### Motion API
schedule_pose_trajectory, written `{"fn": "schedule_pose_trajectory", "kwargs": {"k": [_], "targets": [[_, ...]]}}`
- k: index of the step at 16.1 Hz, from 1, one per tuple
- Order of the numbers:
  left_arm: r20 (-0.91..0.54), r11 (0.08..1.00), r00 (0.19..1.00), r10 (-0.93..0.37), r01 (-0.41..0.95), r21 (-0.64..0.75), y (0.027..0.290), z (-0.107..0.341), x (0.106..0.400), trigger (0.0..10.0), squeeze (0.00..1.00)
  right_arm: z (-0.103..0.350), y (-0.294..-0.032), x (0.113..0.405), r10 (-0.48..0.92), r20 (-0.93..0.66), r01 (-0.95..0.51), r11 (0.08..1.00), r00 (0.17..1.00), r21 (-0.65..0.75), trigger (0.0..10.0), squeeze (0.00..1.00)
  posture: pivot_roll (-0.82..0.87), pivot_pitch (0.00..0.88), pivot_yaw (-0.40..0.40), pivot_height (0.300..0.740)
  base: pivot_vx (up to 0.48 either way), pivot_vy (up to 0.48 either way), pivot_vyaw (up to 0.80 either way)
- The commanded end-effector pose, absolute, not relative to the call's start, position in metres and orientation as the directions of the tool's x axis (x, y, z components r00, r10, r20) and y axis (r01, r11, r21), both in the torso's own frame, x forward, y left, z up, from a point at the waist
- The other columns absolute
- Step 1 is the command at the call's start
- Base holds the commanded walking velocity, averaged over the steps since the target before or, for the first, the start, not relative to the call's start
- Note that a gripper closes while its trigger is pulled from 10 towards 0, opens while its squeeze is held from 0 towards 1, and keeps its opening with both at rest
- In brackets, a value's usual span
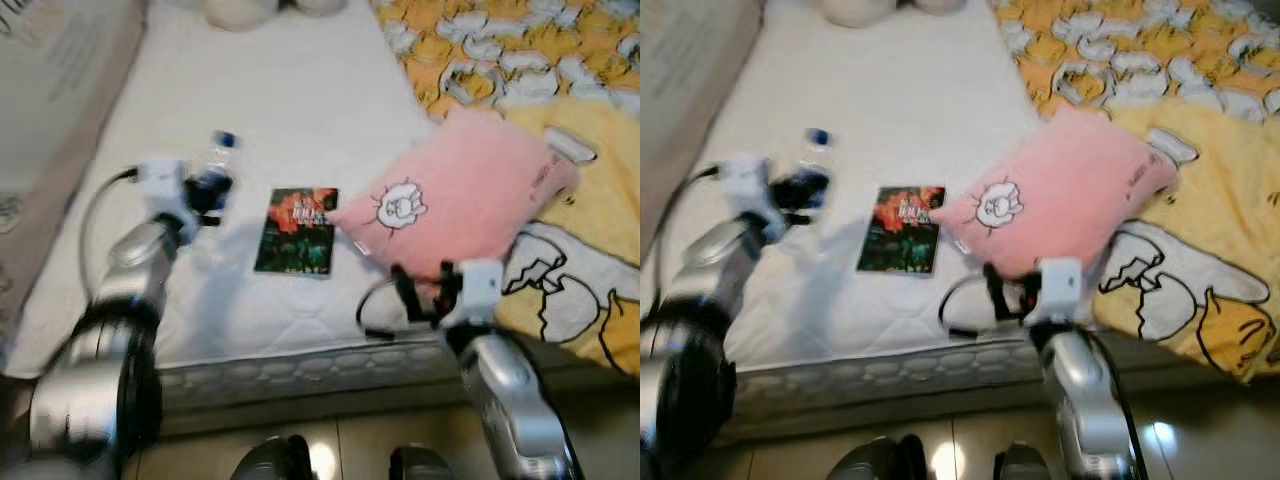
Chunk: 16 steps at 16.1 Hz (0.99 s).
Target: Clean up the room
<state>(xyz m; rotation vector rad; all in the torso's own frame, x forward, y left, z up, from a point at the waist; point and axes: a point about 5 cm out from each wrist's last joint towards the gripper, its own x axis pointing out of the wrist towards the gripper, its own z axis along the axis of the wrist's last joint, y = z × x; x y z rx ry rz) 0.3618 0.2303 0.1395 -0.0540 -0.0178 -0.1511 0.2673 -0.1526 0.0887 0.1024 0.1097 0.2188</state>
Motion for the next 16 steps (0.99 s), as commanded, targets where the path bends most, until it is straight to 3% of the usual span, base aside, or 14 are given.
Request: {"fn": "schedule_pose_trajectory", "kwargs": {"k": [1, 3, 6, 8, 9, 12, 16], "targets": [[0.086, 0.992, 0.990, -0.115, 0.120, -0.050, 0.230, 0.143, 0.351, 10.0, 0.00, 0.094, -0.157, 0.271, 0.205, -0.068, -0.199, 0.976, 0.976, 0.093, 10.0, 0.00, -0.03, 0.000, 0.068, 0.740, 0.000, 0.000, 0.00], [0.098, 0.995, 0.990, -0.097, 0.097, 0.005, 0.218, 0.125, 0.323, 10.0, 0.00, 0.098, -0.163, 0.275, 0.193, -0.040, -0.191, 0.981, 0.980, 0.041, 10.0, 0.00, -0.02, 0.000, 0.040, 0.740, 0.000, 0.000, 0.00], [-0.025, 0.993, 0.999, -0.047, 0.044, -0.108, 0.200, 0.089, 0.277, 10.0, 0.00, 0.093, -0.167, 0.278, 0.146, -0.027, -0.146, 0.989, 0.989, -0.007, 10.0, 0.00, -0.02, 0.000, 0.029, 0.740, 0.000, 0.000, 0.00], [0.050, 0.996, 0.996, -0.070, 0.072, -0.050, 0.187, 0.097, 0.278, 10.0, 0.00, 0.101, -0.182, 0.276, -0.013, 0.141, 0.038, 0.983, 0.990, -0.177, 10.0, 0.00, 0.00, 0.000, 0.023, 0.740, 0.000, 0.000, 0.00], [0.095, 0.999, 0.995, -0.028, 0.029, -0.013, 0.192, 0.098, 0.281, 10.0, 0.00, 0.098, -0.191, 0.274, -0.076, 0.158, 0.105, 0.977, 0.985, -0.184, 10.0, 0.00, 0.00, 0.000, 0.015, 0.740, 0.000, 0.000, 0.00], [0.058, 0.997, 0.998, 0.028, -0.032, 0.066, 0.195, 0.086, 0.280, 10.0, 0.00, 0.075, -0.227, 0.270, -0.328, 0.009, 0.326, 0.943, 0.945, 0.064, 10.0, 0.00, -0.01, 0.000, 0.005, 0.740, 0.000, 0.000, 0.00], [-0.001, 0.999, 0.999, -0.047, 0.047, 0.026, 0.174, 0.079, 0.282, 10.0, 0.00, 0.073, -0.208, 0.281, -0.215, -0.007, 0.215, 0.973, 0.976, 0.087, 10.0, 0.00, -0.03, 0.000, 0.008, 0.740, 0.000, 0.000, 0.00]]}}
